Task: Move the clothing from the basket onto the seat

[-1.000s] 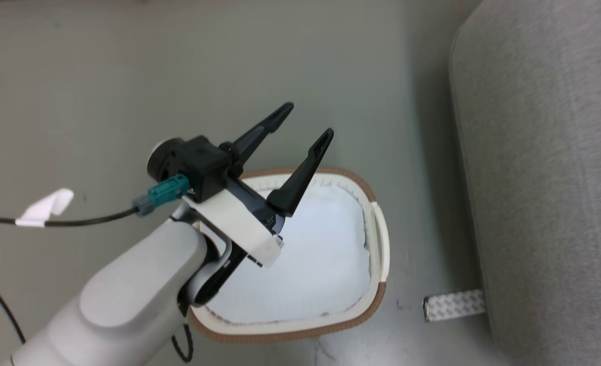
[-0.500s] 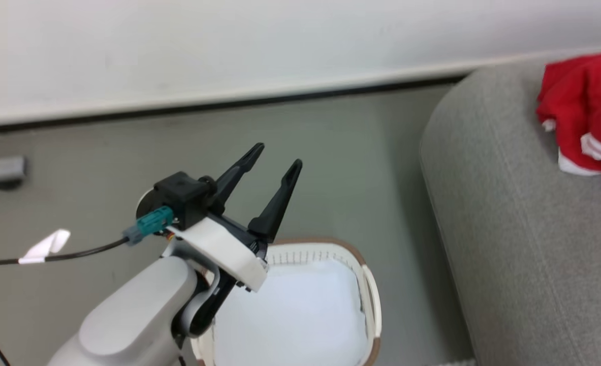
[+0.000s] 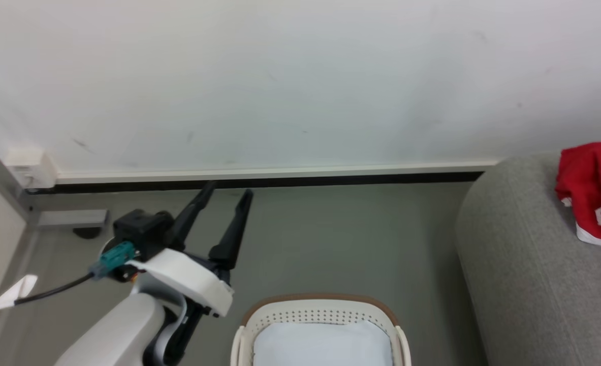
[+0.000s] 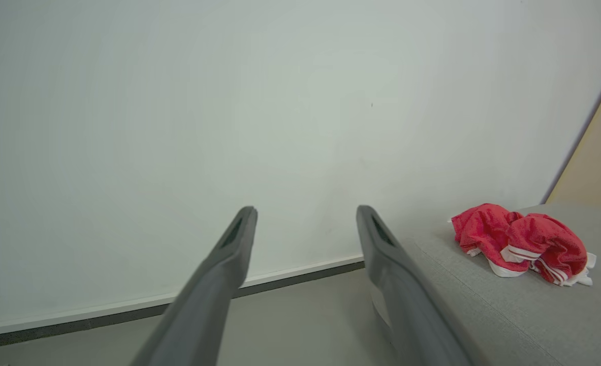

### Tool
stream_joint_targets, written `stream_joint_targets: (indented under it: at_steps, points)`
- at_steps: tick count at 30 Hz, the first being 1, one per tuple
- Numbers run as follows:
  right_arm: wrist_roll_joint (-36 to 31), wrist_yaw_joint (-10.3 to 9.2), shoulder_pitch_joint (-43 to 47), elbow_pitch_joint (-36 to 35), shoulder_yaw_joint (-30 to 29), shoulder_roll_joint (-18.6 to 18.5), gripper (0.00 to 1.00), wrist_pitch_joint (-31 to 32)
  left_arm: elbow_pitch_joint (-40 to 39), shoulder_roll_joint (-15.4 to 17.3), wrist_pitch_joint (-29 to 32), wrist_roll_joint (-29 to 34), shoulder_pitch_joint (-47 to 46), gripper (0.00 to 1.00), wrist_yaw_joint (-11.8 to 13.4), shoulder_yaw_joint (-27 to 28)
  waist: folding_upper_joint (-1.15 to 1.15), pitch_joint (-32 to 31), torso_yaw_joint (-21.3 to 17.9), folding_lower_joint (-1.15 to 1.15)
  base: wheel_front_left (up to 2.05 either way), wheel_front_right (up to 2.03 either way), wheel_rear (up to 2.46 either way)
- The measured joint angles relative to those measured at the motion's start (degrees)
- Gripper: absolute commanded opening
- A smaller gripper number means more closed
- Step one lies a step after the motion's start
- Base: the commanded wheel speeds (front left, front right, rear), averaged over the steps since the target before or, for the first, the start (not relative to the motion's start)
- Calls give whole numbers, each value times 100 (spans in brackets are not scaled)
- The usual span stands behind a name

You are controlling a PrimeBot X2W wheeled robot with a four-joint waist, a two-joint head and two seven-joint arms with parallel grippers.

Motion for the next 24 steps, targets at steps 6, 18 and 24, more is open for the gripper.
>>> stream_joint_targets:
  at_steps: [6, 18, 24]
  points:
    - [-77, 0, 412, -223, 167, 673, 100, -620, -153, 103, 0, 2, 468, 100, 218, 460, 0, -178, 313, 1, 0, 0, 0]
    - [-171, 0, 1709, -524, 366, 2128, 100, -2013, -662, -130, -1, 522, 2148, 100, 456, 2016, 0, -372, 511, 1, 0, 0, 0]
    - [-328, 0, 2381, -391, 656, 2502, 100, -2710, -715, -716, -3, 1031, 2848, 100, 124, 2718, 0, -383, 587, 2, 0, 0, 0]
